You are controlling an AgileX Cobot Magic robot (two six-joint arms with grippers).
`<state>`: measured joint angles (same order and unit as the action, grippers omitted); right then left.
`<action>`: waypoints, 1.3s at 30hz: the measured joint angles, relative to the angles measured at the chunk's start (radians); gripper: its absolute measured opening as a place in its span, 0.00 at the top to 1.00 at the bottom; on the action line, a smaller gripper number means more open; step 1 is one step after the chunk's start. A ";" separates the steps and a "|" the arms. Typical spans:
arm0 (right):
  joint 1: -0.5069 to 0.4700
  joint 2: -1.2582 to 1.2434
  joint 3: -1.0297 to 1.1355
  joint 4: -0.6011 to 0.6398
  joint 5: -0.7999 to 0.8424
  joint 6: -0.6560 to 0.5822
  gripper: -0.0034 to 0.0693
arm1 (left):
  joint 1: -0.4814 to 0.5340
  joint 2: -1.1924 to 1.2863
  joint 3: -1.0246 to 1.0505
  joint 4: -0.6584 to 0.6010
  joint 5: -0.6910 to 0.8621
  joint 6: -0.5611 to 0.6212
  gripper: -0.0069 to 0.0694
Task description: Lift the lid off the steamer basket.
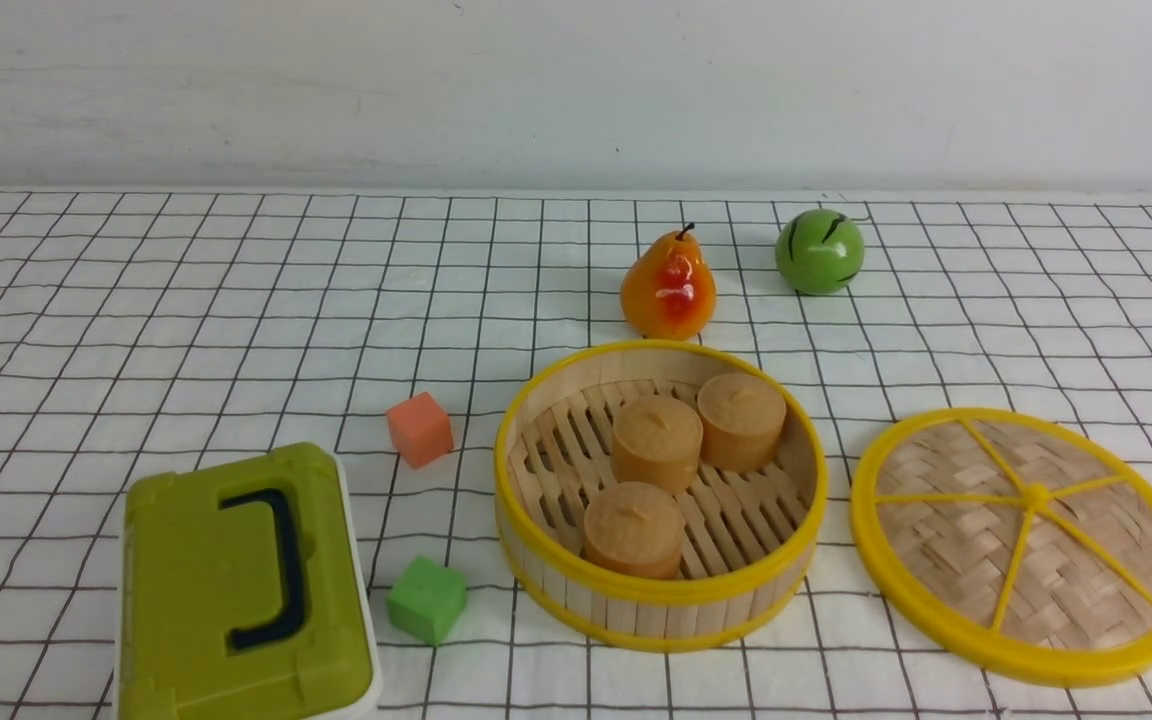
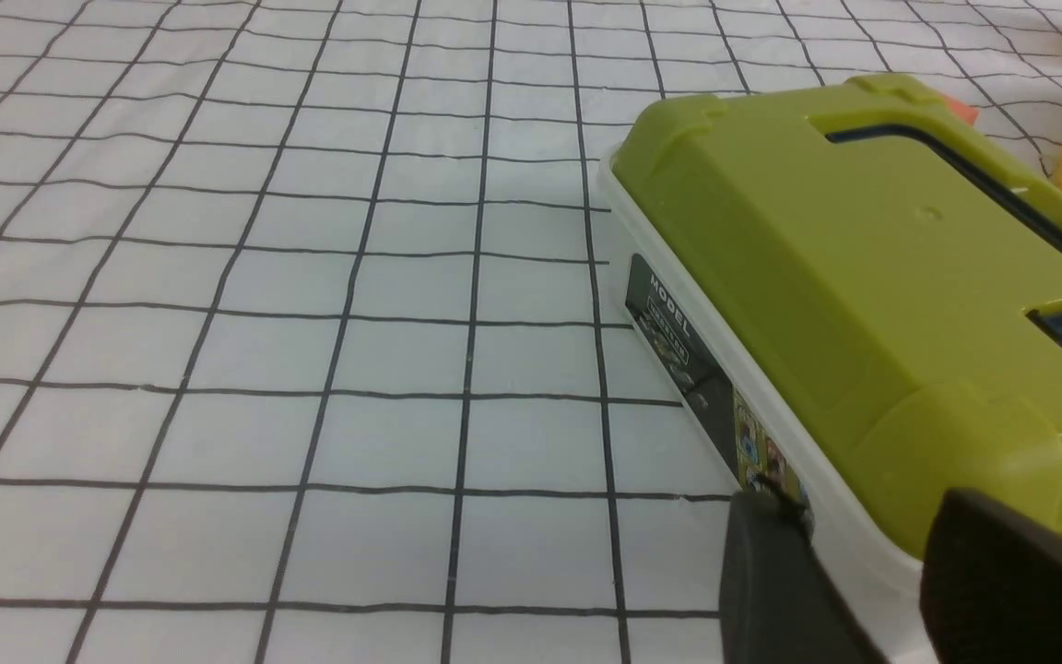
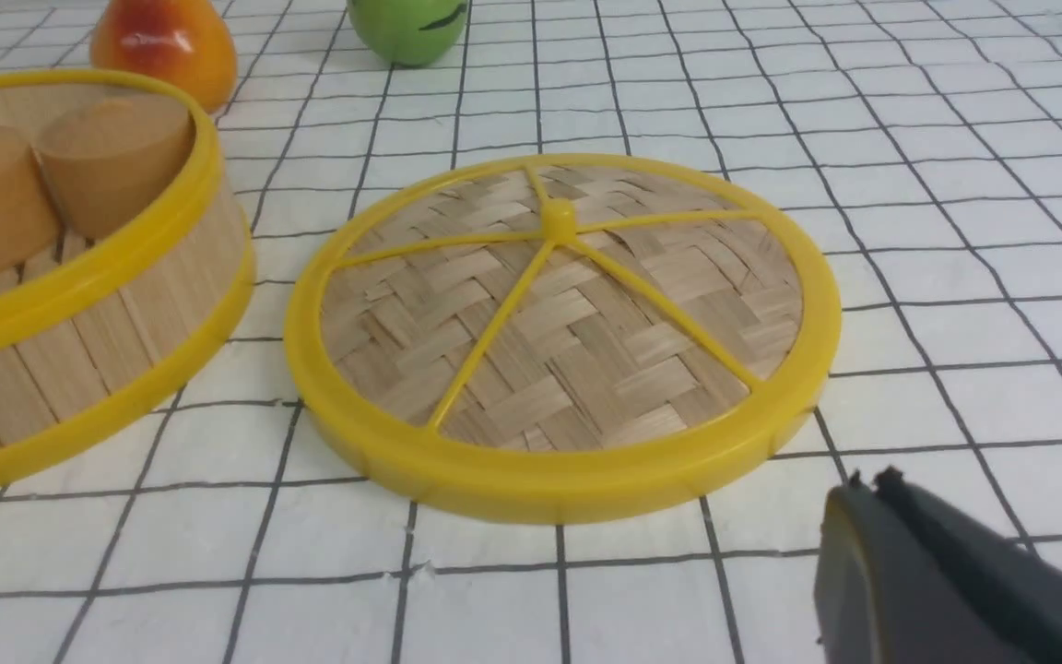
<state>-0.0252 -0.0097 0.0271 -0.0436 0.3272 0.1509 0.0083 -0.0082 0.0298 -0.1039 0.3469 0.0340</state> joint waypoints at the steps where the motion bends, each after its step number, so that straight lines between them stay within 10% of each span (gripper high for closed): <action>1: -0.009 0.000 0.000 0.010 0.002 -0.017 0.98 | 0.000 0.000 0.000 0.000 0.000 0.000 0.60; 39: 0.035 0.000 -0.008 0.029 0.056 -0.081 0.99 | 0.000 0.000 0.000 0.000 0.000 0.000 0.60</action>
<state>0.0096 -0.0097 0.0191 -0.0142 0.3833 0.0701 0.0083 -0.0082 0.0298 -0.1039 0.3469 0.0340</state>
